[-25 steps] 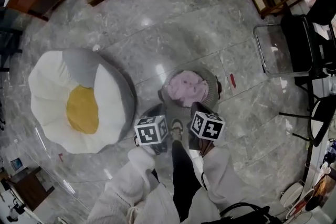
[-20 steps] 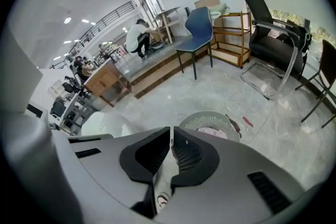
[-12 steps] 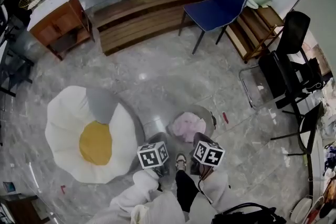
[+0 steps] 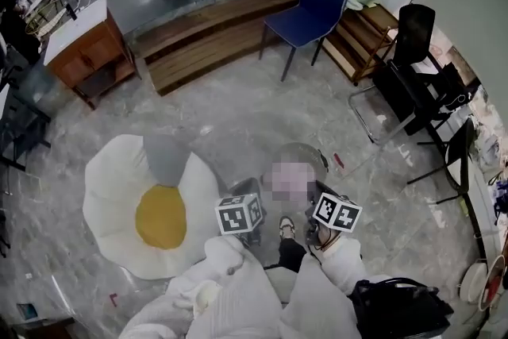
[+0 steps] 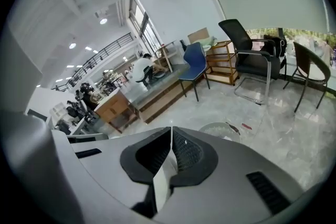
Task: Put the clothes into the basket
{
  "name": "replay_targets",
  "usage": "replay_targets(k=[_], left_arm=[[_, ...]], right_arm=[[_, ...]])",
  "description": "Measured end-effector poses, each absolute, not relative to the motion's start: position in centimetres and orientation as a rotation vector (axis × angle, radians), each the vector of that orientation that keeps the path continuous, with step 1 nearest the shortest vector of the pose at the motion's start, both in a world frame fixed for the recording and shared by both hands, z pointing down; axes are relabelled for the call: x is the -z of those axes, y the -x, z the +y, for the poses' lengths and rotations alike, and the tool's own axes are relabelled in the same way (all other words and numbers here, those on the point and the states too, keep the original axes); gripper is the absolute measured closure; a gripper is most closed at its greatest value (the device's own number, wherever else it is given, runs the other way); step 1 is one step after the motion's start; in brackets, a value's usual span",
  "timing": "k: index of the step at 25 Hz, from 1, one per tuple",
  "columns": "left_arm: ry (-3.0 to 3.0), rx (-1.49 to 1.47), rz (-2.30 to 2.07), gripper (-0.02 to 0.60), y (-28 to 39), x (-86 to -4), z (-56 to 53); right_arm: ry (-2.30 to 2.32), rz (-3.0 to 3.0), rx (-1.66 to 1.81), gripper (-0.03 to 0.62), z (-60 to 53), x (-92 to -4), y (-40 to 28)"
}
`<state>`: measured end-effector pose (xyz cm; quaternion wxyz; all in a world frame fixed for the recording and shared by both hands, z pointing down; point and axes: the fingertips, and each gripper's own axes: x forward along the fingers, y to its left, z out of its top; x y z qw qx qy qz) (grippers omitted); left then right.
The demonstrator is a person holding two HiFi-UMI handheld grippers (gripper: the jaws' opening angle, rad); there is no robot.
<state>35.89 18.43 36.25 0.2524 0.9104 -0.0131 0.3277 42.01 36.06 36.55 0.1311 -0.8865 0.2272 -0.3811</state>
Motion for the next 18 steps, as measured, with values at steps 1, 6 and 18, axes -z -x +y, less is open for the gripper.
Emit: replay_targets(k=[1, 6, 18], left_arm=[[-2.487, -0.885, -0.014, 0.577, -35.5, -35.7, 18.4], [-2.526, -0.885, 0.068, 0.577, -33.4, -34.4, 18.6], [-2.508, -0.893, -0.016, 0.577, -30.3, -34.2, 20.0]], right_arm=[[2.578, 0.638, 1.085, 0.565, 36.3, -35.9, -41.5], [2.597, 0.531, 1.037, 0.565, 38.3, -34.3, -38.4], [2.646, 0.577, 0.991, 0.565, 41.3, -32.1, -35.7]])
